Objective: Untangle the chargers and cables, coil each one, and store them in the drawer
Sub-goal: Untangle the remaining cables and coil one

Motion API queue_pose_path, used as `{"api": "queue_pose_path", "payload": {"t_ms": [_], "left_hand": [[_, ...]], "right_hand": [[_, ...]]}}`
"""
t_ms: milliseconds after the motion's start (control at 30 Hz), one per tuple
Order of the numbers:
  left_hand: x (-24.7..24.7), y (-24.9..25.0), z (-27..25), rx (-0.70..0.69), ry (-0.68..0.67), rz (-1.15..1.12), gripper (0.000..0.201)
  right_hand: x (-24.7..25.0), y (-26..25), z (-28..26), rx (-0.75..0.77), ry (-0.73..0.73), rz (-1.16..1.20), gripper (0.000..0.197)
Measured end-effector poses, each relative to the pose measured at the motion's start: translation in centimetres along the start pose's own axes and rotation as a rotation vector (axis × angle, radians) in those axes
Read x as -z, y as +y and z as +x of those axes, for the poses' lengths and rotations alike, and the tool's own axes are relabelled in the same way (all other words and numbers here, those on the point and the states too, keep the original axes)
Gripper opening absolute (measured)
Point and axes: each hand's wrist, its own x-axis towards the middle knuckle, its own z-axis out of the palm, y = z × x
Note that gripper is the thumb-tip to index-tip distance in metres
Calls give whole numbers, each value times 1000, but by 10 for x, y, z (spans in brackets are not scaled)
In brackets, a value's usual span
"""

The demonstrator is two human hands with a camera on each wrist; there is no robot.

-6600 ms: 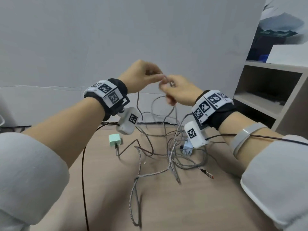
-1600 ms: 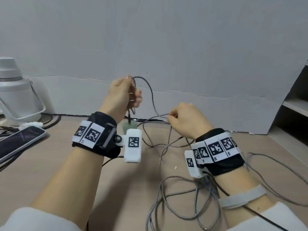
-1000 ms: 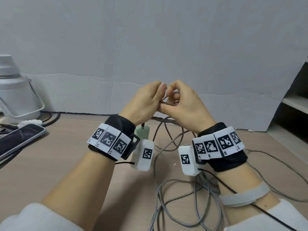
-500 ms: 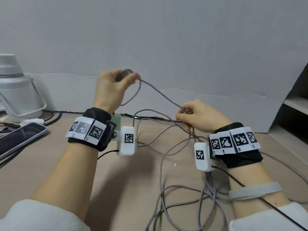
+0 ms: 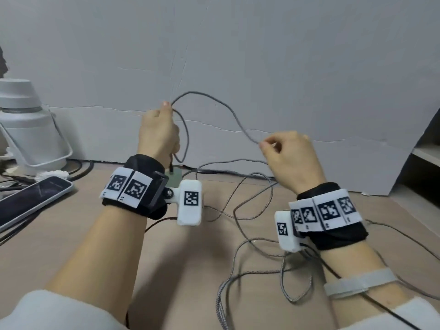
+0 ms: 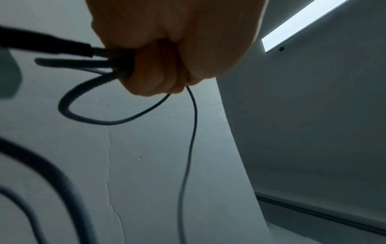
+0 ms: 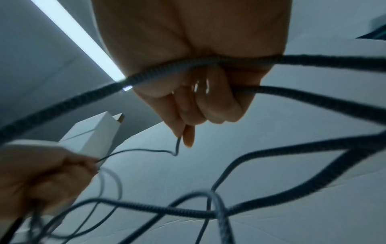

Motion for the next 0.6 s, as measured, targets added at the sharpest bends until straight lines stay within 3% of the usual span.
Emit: {"api": "queue_pose_path", "payload": {"t_ms": [167,300,433,533,600], "left_hand": [[-21,20,-29,-116,-239,21,41],[-34,22,-49,-110,-493,-42,33],[-38,18,-58,-124,-639,32,31],[-42,13,-60,-217,-634,193,37],[-48,10,-62,-315,-622,302,40]], "right_hand": [[-10,-29,-9,147,-356,-98,29],[-7,-37,-12,151,-464,-20,33],[0,-33,-9,190,-409,89,31],[1,-29,-7,130,-316,152,43],[-1,-33,-9,100,-270,78,34]]}}
